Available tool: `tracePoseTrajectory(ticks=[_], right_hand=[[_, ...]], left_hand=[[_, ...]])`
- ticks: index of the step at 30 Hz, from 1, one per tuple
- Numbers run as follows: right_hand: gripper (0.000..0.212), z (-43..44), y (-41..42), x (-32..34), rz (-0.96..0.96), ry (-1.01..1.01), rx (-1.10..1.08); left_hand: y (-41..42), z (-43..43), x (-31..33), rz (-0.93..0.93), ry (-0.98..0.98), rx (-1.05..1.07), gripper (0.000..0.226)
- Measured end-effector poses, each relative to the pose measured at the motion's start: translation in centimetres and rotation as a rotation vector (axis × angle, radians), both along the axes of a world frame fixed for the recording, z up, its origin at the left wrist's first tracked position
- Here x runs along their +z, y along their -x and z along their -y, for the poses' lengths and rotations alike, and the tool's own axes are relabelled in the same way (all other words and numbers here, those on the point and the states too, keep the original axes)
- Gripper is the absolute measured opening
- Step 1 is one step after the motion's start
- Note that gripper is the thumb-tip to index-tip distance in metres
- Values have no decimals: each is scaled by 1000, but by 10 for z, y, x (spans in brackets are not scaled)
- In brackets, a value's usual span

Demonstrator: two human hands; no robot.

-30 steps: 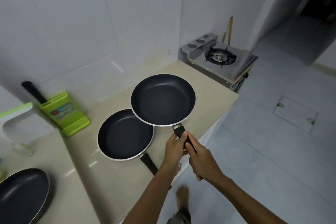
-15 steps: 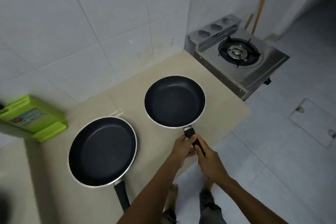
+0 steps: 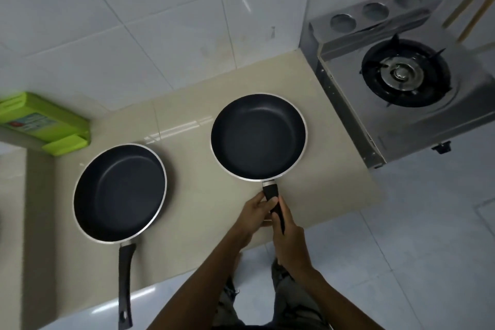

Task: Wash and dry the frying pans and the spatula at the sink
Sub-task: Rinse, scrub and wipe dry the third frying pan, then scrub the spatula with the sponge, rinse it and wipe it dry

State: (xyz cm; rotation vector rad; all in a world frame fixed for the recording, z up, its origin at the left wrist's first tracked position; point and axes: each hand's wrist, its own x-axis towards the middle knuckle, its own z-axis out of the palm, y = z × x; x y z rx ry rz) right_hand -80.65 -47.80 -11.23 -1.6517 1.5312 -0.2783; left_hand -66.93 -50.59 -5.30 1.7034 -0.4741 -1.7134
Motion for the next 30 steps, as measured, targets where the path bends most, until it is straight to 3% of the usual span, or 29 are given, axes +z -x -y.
tracePoseTrajectory(ticks=[11,24,30], right_hand=[[63,15,38,-33,23,-5,132],[63,22,40,-21,126,-100,147],[72,23,36,6,91,-77,148]], left_hand=[[33,9,-11,27,-63,87,42],[40,9,-19,65,-107,147,26],[40,-15,-16,70,-41,151,33]])
